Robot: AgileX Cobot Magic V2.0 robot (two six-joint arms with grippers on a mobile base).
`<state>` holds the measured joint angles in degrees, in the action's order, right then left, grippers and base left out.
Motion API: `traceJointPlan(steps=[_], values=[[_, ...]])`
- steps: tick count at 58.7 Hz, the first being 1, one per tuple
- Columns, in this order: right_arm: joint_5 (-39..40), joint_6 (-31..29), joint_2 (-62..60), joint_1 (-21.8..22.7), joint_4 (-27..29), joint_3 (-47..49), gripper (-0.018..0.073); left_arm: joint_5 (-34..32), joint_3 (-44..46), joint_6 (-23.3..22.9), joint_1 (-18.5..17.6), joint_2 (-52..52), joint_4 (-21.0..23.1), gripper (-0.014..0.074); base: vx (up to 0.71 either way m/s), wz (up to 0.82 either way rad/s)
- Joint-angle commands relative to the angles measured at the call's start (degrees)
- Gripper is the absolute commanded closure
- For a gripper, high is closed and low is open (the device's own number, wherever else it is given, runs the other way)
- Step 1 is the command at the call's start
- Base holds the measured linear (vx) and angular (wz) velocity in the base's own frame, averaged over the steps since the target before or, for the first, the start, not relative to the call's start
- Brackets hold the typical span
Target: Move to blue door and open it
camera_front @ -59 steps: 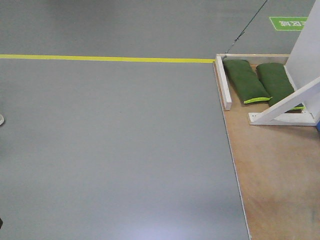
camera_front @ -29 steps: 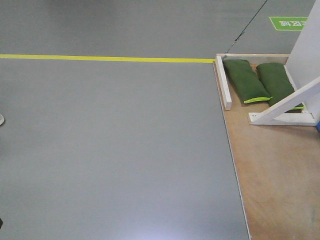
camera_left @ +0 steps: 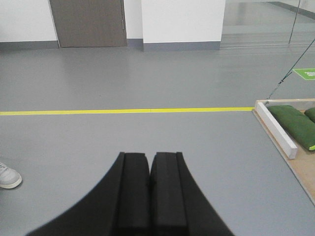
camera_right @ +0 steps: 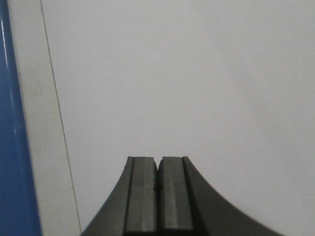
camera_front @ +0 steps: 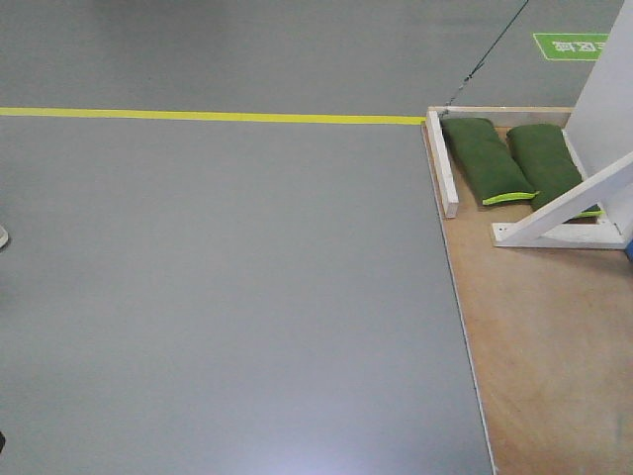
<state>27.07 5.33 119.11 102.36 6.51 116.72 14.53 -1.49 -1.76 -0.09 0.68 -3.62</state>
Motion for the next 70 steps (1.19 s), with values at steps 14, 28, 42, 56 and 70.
traceJointPlan(steps=[14, 28, 42, 56, 70], values=[[-2.37, -0.44, -0.81, -4.86, -0.64, 6.10, 0.0547, -4.43, 1.52, -0.05, -0.35, 0.65, 0.35, 0.0524, 0.00, 0.00], [-2.37, -2.96, 0.48, -5.64, -0.64, 6.21, 0.0547, -4.43, 1.52, -0.05, -0.35, 0.65, 0.35, 0.0524, 0.00, 0.00], [-7.35, -10.97, 1.69, -5.70, -0.69, 6.21, 0.0547, -4.43, 1.52, -0.05, -0.35, 0.65, 0.35, 0.0524, 0.00, 0.00], [-7.20, -10.55, 3.39, -5.64, -0.64, 7.43, 0.0547, -4.43, 1.52, -0.05, -0.35, 0.65, 0.35, 0.0524, 0.00, 0.00], [-6.99, -10.55, 5.18, -5.76, -0.46, 12.21, 0.0547, -4.43, 1.52, -0.05, -0.35, 0.65, 0.35, 0.0524, 0.00, 0.00]])
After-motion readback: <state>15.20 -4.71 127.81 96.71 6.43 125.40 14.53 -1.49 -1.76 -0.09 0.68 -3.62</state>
